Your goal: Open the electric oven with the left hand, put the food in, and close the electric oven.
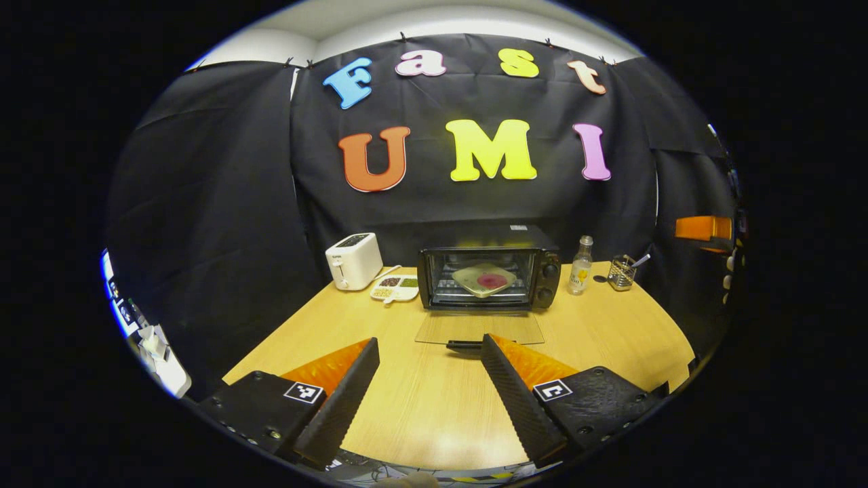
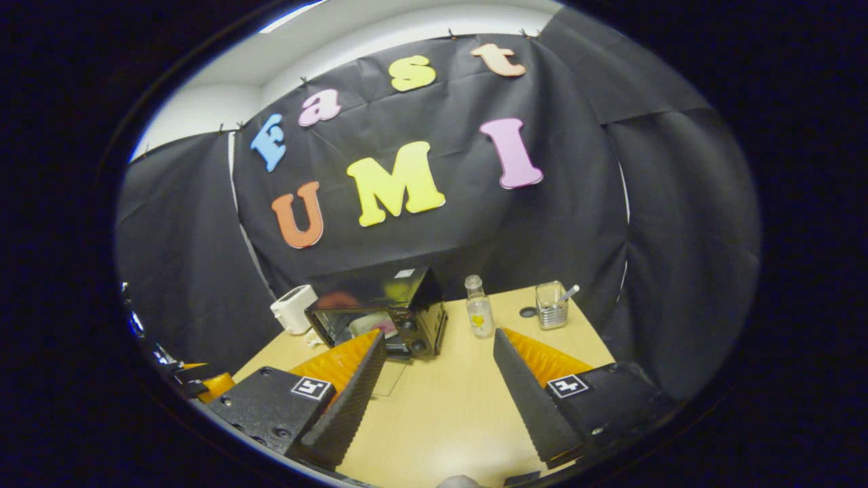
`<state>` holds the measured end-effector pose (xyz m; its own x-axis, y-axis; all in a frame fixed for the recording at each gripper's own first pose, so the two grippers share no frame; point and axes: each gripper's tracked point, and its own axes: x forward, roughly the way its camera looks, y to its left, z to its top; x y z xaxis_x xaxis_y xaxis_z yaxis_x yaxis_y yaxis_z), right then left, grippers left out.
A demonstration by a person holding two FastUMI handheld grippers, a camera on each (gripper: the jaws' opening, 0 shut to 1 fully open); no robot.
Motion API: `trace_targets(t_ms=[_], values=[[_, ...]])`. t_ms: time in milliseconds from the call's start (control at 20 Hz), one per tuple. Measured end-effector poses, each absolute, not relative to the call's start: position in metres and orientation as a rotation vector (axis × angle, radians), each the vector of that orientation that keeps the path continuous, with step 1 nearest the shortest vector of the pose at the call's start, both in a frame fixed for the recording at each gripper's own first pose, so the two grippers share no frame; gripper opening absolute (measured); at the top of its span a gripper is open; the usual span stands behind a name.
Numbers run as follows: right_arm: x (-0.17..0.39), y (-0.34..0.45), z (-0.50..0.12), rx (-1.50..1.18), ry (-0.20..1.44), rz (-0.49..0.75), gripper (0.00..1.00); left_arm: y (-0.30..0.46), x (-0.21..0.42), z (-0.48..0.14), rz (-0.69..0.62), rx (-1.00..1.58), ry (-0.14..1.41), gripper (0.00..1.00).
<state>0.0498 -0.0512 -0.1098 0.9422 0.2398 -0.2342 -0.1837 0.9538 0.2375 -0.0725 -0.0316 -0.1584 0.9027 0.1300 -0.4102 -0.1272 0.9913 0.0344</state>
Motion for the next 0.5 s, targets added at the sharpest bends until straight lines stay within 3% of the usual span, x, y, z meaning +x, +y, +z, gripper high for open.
trace_targets(t_ms=[300,350,500], values=[[0.049,-0.069,-0.096,0.211,0.266,0.192,1.0,-0.07,-0.026,-0.234,0.034,0.049,0.526,0.97],[0.048,-0.072,-0.091,0.194,0.258,0.167,0.96,-0.075,-0.02,-0.248,0.011,0.043,0.541,0.97],[0.043,-0.07,-0.085,0.159,0.273,0.105,1.0,-0.081,0.007,-0.293,-0.052,0.038,0.597,0.97]])
